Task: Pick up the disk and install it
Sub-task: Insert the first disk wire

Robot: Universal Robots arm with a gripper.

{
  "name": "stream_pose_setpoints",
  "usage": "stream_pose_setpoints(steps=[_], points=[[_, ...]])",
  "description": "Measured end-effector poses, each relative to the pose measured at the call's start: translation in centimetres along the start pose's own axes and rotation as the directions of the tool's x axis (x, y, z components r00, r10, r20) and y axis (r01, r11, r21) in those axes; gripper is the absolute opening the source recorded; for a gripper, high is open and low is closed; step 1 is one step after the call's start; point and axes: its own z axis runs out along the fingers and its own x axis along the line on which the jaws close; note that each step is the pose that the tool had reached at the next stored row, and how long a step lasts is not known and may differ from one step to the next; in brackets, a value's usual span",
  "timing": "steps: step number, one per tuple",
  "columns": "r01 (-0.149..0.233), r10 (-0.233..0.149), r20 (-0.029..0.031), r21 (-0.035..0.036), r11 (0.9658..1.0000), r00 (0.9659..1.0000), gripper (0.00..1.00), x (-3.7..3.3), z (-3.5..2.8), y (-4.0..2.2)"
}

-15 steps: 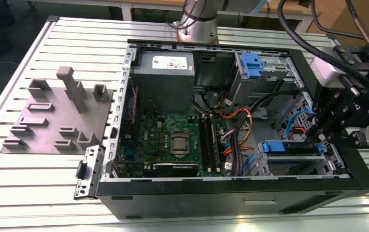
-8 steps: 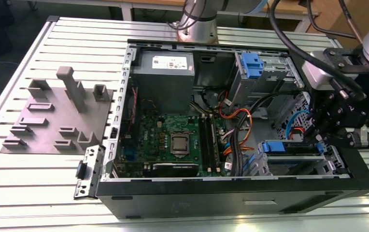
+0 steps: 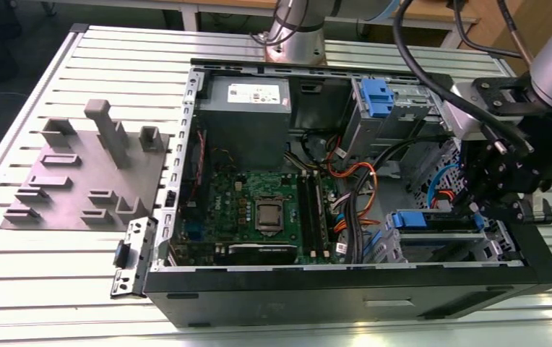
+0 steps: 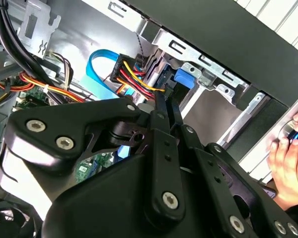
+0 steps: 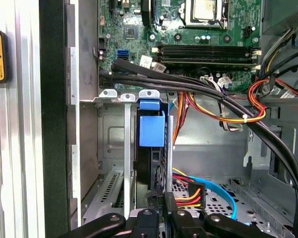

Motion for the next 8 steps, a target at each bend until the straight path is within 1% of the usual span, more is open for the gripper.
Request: stream_pose_setpoints(steps=[1, 8], points=[[0.0, 0.0, 0.0002, 0.0016, 1.0, 1.0, 0.16, 0.0, 0.01, 0.03], [0.001, -0.001, 0.0004, 0.0023, 1.0, 1.0, 0.16, 0.0, 0.01, 0.06]])
